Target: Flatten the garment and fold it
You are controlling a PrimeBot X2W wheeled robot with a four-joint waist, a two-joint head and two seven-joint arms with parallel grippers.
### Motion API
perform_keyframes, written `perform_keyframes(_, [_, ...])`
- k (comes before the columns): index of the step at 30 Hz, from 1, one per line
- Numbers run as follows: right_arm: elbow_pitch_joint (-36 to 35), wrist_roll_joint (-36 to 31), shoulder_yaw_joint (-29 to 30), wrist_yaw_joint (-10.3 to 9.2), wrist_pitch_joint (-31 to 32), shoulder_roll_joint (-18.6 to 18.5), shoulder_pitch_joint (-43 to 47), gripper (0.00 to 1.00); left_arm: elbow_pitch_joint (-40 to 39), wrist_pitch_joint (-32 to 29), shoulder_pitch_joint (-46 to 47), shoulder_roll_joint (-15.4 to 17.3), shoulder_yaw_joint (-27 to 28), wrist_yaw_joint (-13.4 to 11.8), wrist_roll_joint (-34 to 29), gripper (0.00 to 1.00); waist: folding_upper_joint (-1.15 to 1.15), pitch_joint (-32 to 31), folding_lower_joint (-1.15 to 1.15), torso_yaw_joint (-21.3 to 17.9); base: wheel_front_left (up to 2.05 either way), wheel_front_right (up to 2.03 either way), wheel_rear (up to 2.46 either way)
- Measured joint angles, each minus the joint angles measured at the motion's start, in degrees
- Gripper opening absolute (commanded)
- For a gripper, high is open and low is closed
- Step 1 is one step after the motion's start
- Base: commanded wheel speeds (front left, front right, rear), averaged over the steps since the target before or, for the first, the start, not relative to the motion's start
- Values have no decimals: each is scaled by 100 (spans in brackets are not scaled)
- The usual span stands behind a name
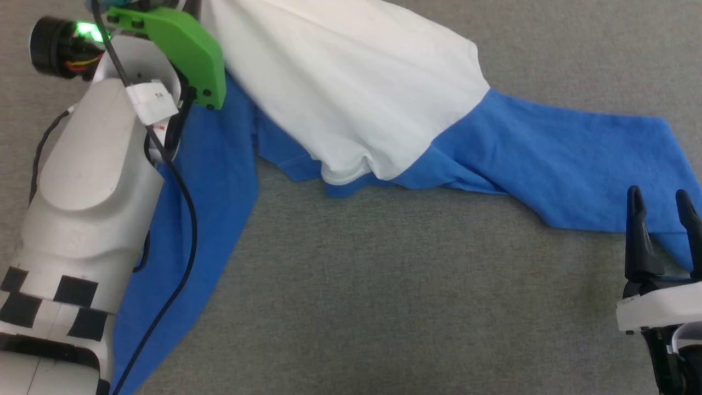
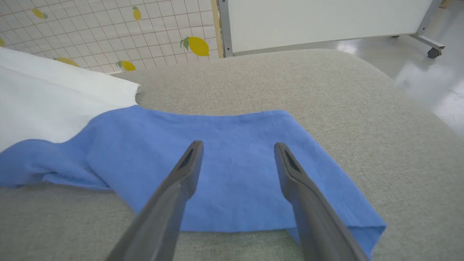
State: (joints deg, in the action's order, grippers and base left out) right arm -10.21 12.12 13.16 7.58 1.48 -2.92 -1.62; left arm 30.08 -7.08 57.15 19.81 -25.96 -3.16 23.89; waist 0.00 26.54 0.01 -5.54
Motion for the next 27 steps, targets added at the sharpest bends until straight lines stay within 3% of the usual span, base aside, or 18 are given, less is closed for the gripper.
perform_keyframes(5, [127,0,26,0,-81,0,-98,100,396,280,-29,-153,15,-43,25,100,0,251,0,-150,0,0,0])
perform_keyframes(8, [198,-1,46,0,-100,0,-105,100,383,577,-44,-283,-25,62,47,100,0,299,1,-182,0,0,0])
perform_keyframes(12, [220,-30,58,0,-99,0,-107,100,47,954,-99,-325,-68,205,76,100,0,207,0,-158,0,0,0])
perform_keyframes(17, [215,-87,113,0,-62,-1,-58,100,-815,1307,-557,-281,-40,147,113,100,0,-52,0,-56,0,0,0])
perform_keyframes(21, [202,-101,119,0,24,0,84,100,-1696,1478,-1446,-144,-43,-153,136,100,0,-367,0,98,0,0,0])
perform_keyframes(27, [186,-99,80,0,107,0,367,100,-2828,1866,-3148,-13,-48,-883,-8,100,0,-858,-1,331,0,0,0])
